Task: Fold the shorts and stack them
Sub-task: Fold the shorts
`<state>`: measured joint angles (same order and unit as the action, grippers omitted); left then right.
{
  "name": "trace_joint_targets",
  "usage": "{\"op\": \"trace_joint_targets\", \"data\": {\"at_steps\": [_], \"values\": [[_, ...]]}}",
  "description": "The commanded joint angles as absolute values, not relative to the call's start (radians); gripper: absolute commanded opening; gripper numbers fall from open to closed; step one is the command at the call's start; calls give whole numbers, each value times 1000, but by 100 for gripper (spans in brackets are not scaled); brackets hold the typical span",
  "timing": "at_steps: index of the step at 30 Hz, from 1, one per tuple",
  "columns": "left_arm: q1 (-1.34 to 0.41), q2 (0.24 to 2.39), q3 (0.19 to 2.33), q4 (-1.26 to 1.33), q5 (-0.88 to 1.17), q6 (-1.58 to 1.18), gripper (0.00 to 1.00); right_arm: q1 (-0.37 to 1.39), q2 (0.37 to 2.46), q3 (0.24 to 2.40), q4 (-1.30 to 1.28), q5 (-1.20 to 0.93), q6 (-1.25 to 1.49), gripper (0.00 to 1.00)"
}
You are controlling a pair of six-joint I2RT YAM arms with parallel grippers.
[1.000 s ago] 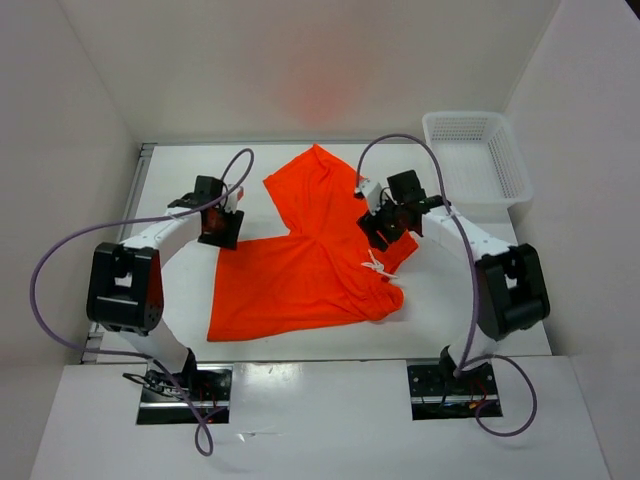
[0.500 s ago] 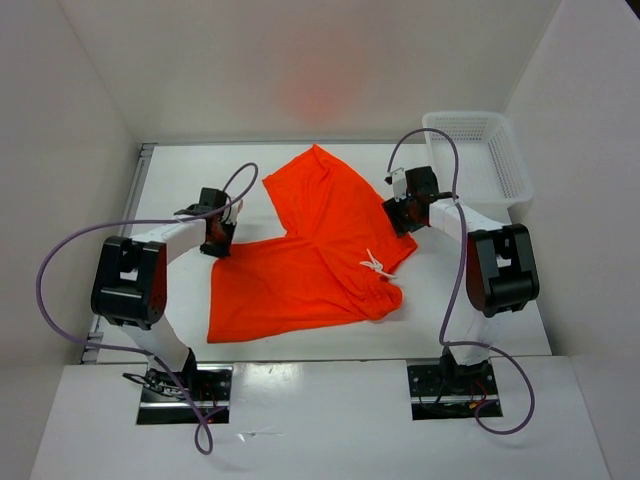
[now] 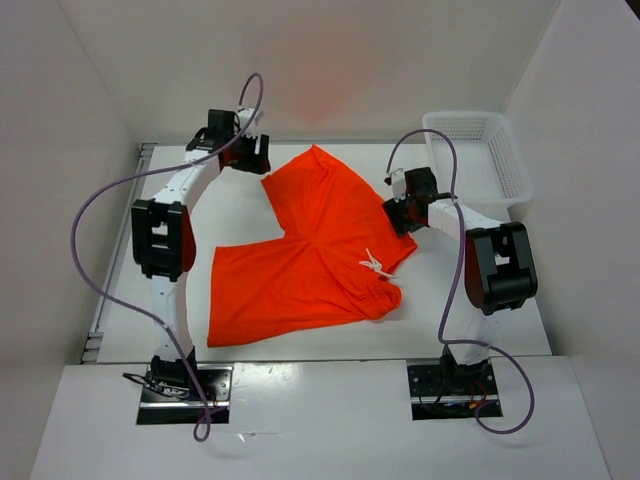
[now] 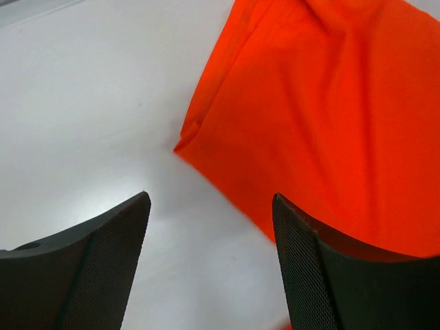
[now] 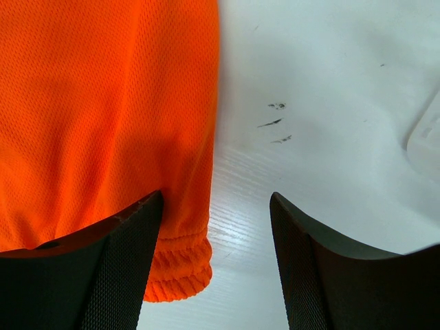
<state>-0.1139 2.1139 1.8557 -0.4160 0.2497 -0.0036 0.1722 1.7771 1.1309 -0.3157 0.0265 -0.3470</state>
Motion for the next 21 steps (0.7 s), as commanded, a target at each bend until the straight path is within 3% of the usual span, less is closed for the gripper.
{"op": "trace_joint_targets", "data": {"at_steps": [1, 9, 12, 15, 16, 17, 19, 21], "values": [[-141, 2282, 1972, -449, 310, 0, 79, 178, 1776, 1129, -268, 44, -373, 69], [-198, 2414, 2078, -480, 177, 0, 79, 178, 1744, 1108, -288, 44, -382, 69], [-198, 2453, 2079, -480, 101, 0, 74, 178, 1733, 1089, -298, 44, -382, 66], [-198, 2474, 2069, -492, 64, 0, 44, 178, 1723, 1078, -307, 35, -393, 63], [-198, 2474, 2059, -492, 64, 0, 21, 178, 1723, 1078, -316, 35, -393, 60], [-198, 2464, 2043, -505, 54, 0, 11, 178, 1723, 1078, -316, 35, -393, 59], [-187, 2407, 1950, -505, 42, 0, 1, 178, 1723, 1078, -316, 26, -405, 59], [-149, 2315, 1860, -505, 32, 0, 0, 178, 1723, 1078, -316, -1, -414, 58]]}}
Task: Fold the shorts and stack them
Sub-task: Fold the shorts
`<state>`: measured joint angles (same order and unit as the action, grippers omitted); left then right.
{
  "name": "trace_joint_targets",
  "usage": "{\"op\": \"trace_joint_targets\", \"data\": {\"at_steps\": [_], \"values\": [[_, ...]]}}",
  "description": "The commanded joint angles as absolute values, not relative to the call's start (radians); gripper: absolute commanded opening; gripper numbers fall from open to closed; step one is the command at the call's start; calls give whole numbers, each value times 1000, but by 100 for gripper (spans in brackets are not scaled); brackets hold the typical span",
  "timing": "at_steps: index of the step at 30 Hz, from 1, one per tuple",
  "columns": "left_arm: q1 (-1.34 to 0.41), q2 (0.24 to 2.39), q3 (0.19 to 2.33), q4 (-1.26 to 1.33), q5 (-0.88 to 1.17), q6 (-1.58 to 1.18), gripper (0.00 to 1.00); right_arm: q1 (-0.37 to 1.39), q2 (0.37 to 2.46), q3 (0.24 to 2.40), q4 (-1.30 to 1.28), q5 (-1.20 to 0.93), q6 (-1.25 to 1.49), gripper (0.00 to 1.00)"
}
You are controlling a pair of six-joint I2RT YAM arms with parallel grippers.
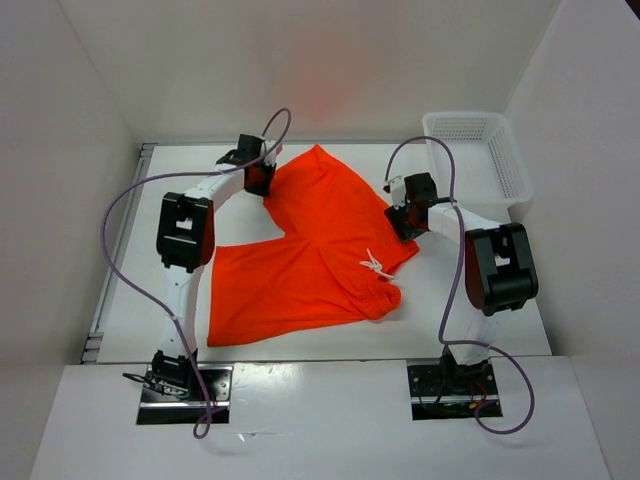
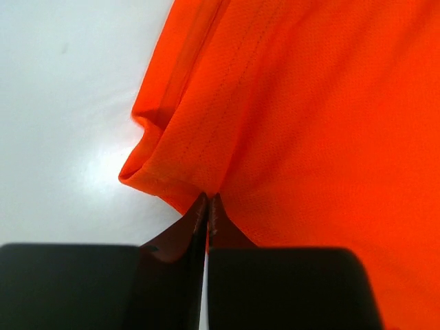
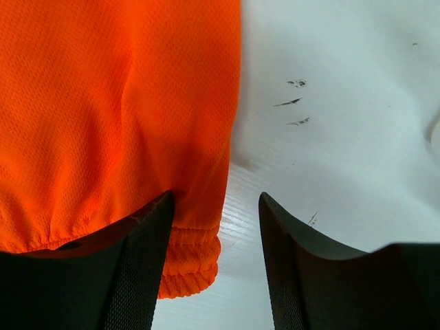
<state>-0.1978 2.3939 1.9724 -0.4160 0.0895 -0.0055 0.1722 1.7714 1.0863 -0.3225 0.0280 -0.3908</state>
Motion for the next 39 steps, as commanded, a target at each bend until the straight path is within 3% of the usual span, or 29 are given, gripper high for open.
{"op": "trace_joint_targets", "data": {"at_steps": [1, 5, 6, 7, 8, 12, 14, 24, 28, 33, 39], "values": [[-135, 2281, 1764, -505, 23, 0, 0, 178, 1723, 1078, -325, -2, -429, 58], [-103, 2093, 1530, -514, -31, 0, 6, 271, 1732, 1088, -316, -12, -503, 61], [-103, 2070, 1502, -514, -31, 0, 14, 290, 1732, 1088, -316, -12, -515, 61], [-103, 2051, 1488, -525, -19, 0, 42, 304, 1741, 1107, -307, -21, -515, 62], [-112, 2024, 1488, -525, 20, 0, 53, 313, 1741, 1123, -307, -21, -515, 62], [-149, 2037, 1668, -421, 61, 0, 84, 313, 1781, 1183, -307, -25, -494, 64], [-149, 2117, 1788, -391, 72, 0, 88, 313, 1781, 1192, -307, 0, -494, 64], [-196, 2633, 2559, -560, 158, 0, 88, 302, 1750, 1201, -360, 21, -511, 65], [-196, 2933, 3132, -713, 128, 0, 93, 249, 1741, 1201, -388, 11, -499, 65], [-196, 2954, 3091, -718, 115, 0, 94, 213, 1741, 1201, -422, -8, -489, 65], [-196, 2968, 3088, -846, 103, 0, 88, 213, 1732, 1181, -443, -43, -499, 66]]}}
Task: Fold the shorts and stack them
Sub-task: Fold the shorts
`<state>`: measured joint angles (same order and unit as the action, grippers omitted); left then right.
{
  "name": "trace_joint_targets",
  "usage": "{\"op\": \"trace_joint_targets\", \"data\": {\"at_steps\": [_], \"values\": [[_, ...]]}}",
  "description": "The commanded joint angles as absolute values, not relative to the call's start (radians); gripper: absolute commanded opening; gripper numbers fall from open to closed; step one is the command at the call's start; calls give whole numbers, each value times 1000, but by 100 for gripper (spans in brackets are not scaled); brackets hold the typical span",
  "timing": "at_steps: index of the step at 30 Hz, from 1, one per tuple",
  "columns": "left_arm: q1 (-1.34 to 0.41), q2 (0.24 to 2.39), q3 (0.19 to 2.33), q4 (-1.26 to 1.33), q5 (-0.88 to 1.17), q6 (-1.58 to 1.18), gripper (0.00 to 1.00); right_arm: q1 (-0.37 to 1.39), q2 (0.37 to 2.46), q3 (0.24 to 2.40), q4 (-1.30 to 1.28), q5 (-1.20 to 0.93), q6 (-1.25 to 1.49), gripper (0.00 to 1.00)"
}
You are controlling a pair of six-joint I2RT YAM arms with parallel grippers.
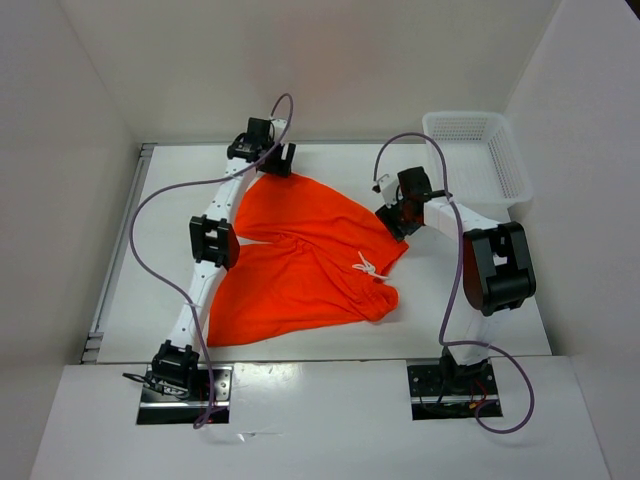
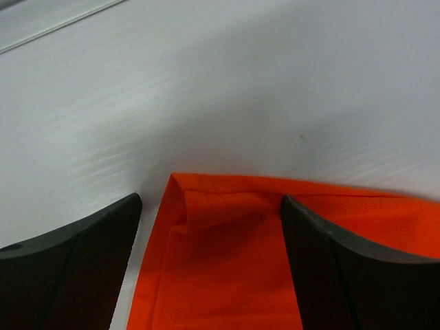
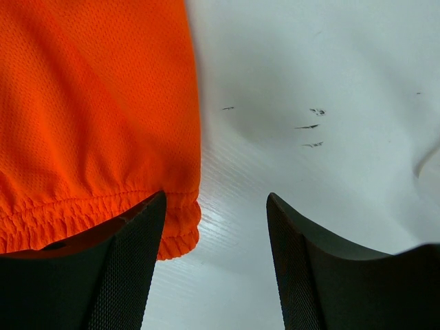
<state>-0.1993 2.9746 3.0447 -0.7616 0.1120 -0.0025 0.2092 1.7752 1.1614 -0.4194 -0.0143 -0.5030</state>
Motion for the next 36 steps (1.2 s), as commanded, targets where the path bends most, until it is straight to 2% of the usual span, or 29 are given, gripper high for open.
{"op": "trace_joint_targets", "data": {"at_steps": [1, 2, 6, 9, 10, 11, 12, 17, 18, 19, 22, 23, 24, 26, 30, 33, 34, 36], "values": [[-196, 2968, 3088, -856, 113, 0, 88, 213, 1732, 1169, -434, -43, -499, 66], [-196, 2968, 3077, -856, 123, 0, 86, 213, 1732, 1160, -434, -43, -509, 66], [-206, 3017, 3132, -856, 175, 0, 61, 213, 1732, 1140, -434, -43, -531, 66], [-224, 3017, 3132, -856, 215, 0, 35, 213, 1732, 1118, -452, -52, -541, 66], [-224, 3017, 3132, -856, 215, 0, 24, 204, 1723, 1118, -474, -66, -541, 66], [-224, 3017, 3132, -856, 215, 0, 5, 204, 1723, 1118, -486, -81, -541, 66], [-233, 3008, 3132, -856, 215, 0, 0, 204, 1723, 1118, -500, -121, -557, 66], [-222, 2965, 3132, -845, 206, 0, 0, 204, 1723, 1118, -543, -201, -587, 52], [-210, 2965, 3132, -845, 206, 0, 0, 204, 1723, 1108, -543, -201, -588, 42], [-210, 2953, 3132, -845, 206, 0, 0, 204, 1733, 1108, -543, -201, -598, 38], [-190, 2942, 3132, -845, 206, 0, 0, 213, 1756, 1108, -563, -212, -607, 31], [-190, 2933, 3132, -845, 206, 0, 0, 213, 1766, 1108, -563, -212, -620, 34], [-180, 2933, 3132, -854, 206, 0, 0, 213, 1766, 1108, -563, -212, -620, 50], [-179, 2933, 3132, -854, 206, 0, 0, 213, 1775, 1108, -572, -193, -643, 61], [-179, 2933, 3132, -864, 206, 0, 0, 213, 1796, 1098, -572, -193, -667, 60], [-179, 2933, 3132, -864, 206, 0, 0, 213, 1824, 1089, -572, -184, -676, 49], [-179, 2933, 3132, -864, 206, 0, 0, 213, 1838, 1089, -572, -184, -676, 33], [-170, 2924, 3132, -864, 206, 0, 0, 222, 1850, 1089, -563, -184, -690, 15]]}}
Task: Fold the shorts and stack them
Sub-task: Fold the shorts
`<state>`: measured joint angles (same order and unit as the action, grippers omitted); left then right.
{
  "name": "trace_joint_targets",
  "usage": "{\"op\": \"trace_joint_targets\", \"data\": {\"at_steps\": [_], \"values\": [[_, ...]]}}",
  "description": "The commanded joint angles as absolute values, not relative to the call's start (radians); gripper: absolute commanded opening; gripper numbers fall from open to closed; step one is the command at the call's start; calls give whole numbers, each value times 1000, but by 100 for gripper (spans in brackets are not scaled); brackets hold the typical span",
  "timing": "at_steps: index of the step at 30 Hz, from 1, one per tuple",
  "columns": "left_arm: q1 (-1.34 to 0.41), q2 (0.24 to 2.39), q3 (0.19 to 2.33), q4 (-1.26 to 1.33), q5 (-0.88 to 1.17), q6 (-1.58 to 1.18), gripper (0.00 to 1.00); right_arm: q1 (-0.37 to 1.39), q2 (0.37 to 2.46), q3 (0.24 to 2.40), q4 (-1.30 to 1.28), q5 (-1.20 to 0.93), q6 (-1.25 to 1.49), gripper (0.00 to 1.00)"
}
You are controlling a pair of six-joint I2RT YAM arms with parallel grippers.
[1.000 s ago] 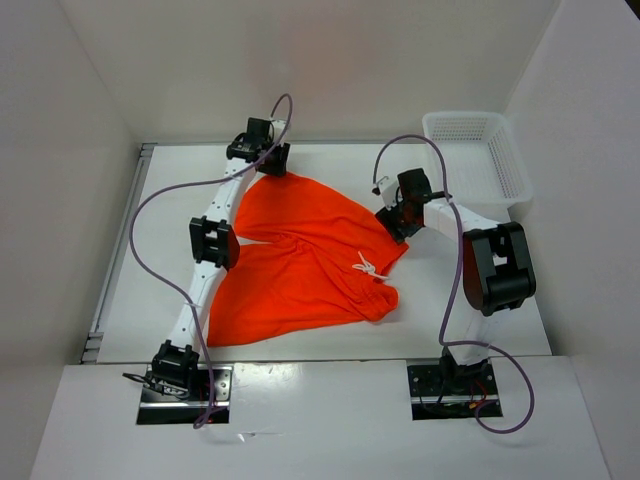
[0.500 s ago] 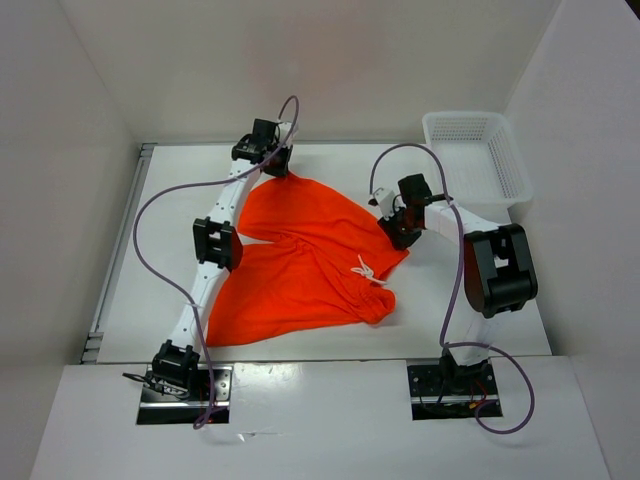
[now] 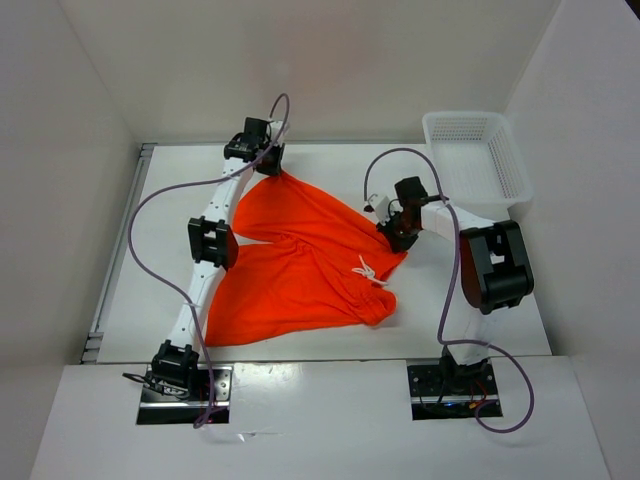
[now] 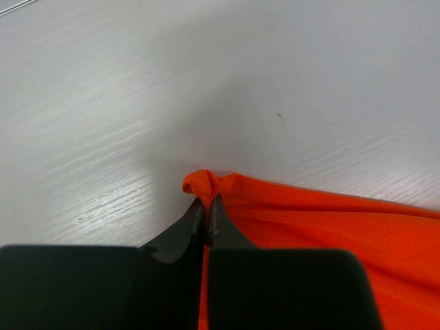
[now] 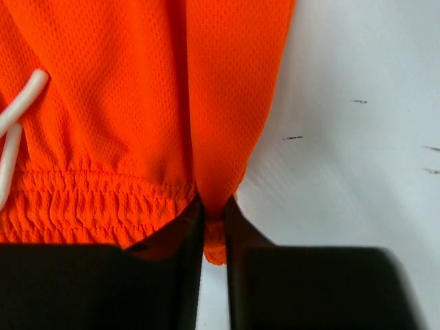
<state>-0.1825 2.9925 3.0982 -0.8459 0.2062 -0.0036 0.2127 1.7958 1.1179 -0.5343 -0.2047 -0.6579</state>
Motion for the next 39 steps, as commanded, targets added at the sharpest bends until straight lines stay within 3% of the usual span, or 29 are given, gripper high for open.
{"op": "trace_joint_targets", "data": {"at_steps": [1, 2, 4, 10, 14, 18, 22, 29, 33, 34, 35, 36, 39], "values": [[-170, 2924, 3132, -864, 215, 0, 0, 222, 1861, 1098, -563, -184, -690, 4], [-170, 2924, 3132, -864, 224, 0, 0, 222, 1861, 1114, -554, -172, -690, 0], [-158, 2893, 3132, -853, 224, 0, 0, 222, 1861, 1165, -516, -151, -699, 0], [-106, 2751, 3132, -743, 204, 0, 0, 222, 1893, 1467, -221, 193, -552, 0], [-81, 2645, 3132, -820, 244, 0, 0, 222, 1902, 1618, -192, 288, -535, 0], [-72, 2611, 3132, -1029, 319, 0, 0, 258, 1844, 1557, -192, 255, -603, 0], [-72, 2593, 3132, -1303, 412, 0, 0, 331, 1749, 1355, -183, 225, -669, 0], [-116, 2465, 3071, -1304, 370, 0, 0, 351, 1649, 1210, -149, 206, -721, 0], [-215, 2256, 2579, -1220, 368, 0, 0, 336, 1640, 1196, -112, 215, -741, 0], [-234, 2064, 2390, -998, 348, 0, 0, 336, 1640, 1197, -112, 215, -730, 0], [-285, 1946, 1962, -857, 271, 0, 0, 307, 1640, 1209, -100, 215, -730, 0], [-316, 1737, 1774, -633, 224, 0, 0, 293, 1640, 1222, -91, 215, -730, 0], [-422, 1541, 1476, -572, 143, 0, 0, 241, 1649, 1233, -81, 206, -730, 0]]}}
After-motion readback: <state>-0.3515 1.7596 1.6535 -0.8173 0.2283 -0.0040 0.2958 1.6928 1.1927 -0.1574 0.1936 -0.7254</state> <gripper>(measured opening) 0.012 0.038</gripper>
